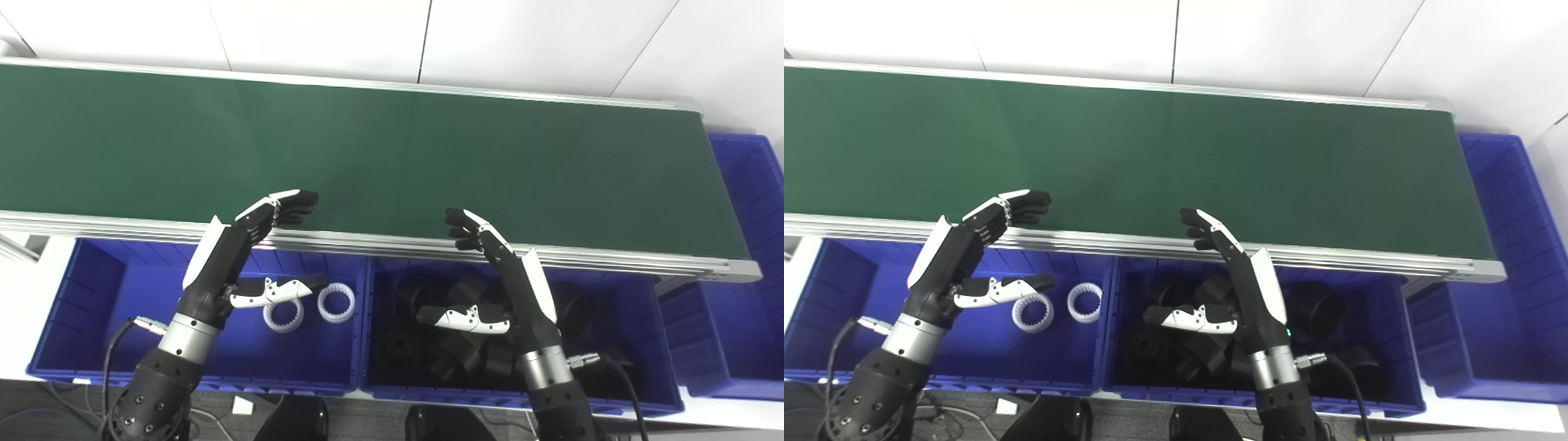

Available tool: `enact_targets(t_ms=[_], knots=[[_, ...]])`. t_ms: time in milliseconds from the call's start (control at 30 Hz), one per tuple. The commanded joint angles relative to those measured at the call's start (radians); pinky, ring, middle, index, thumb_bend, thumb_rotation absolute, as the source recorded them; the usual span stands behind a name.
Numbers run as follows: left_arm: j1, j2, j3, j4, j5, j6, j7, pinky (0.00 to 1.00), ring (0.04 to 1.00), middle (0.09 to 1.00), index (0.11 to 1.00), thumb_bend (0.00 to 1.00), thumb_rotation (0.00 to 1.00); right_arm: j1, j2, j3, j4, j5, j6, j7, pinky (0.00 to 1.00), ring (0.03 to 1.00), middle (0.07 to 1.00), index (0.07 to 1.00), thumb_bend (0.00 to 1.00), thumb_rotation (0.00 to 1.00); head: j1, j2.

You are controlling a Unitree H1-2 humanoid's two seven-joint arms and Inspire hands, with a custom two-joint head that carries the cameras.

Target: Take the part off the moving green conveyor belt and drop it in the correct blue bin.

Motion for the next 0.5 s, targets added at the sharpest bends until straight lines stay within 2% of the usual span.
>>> enact_targets(t_ms=[0, 133, 267, 367, 467], knots=[[0.004, -0.001, 0.013, -0.004, -0.070, -0.030, -0.007, 0.74, 0.768, 0.792, 0.797, 0.73, 0.25, 0.003, 0.010, 0.004, -0.040, 0.000, 0.000, 0.004, 0.72, 0.777, 0.817, 0.833, 0.94, 0.40, 0.001, -0.001], [0.016, -0.001, 0.024, 0.010, -0.140, -0.051, -0.026, 0.75, 0.775, 0.794, 0.809, 0.70, 0.22, 0.011, 0.011, 0.006, -0.050, -0.006, 0.012, 0.008, 0.72, 0.780, 0.820, 0.836, 0.94, 0.41, 0.002, -0.008], [0.031, -0.004, 0.036, 0.026, -0.152, -0.076, -0.027, 0.74, 0.768, 0.799, 0.809, 0.72, 0.29, 0.016, 0.011, 0.008, -0.043, 0.001, 0.001, 0.005, 0.72, 0.780, 0.820, 0.834, 0.94, 0.40, 0.002, -0.026], [0.037, -0.013, 0.044, 0.075, -0.167, -0.163, -0.031, 0.71, 0.747, 0.782, 0.792, 0.70, 0.25, 0.025, 0.011, 0.012, -0.046, -0.006, 0.004, 0.006, 0.73, 0.784, 0.827, 0.839, 0.95, 0.42, 0.001, -0.051], [0.046, -0.019, 0.046, 0.105, -0.151, -0.210, -0.028, 0.70, 0.743, 0.776, 0.787, 0.70, 0.25, 0.041, 0.007, 0.017, -0.048, -0.011, 0.012, 0.010, 0.74, 0.794, 0.838, 0.850, 0.95, 0.43, 0.002, -0.084]])
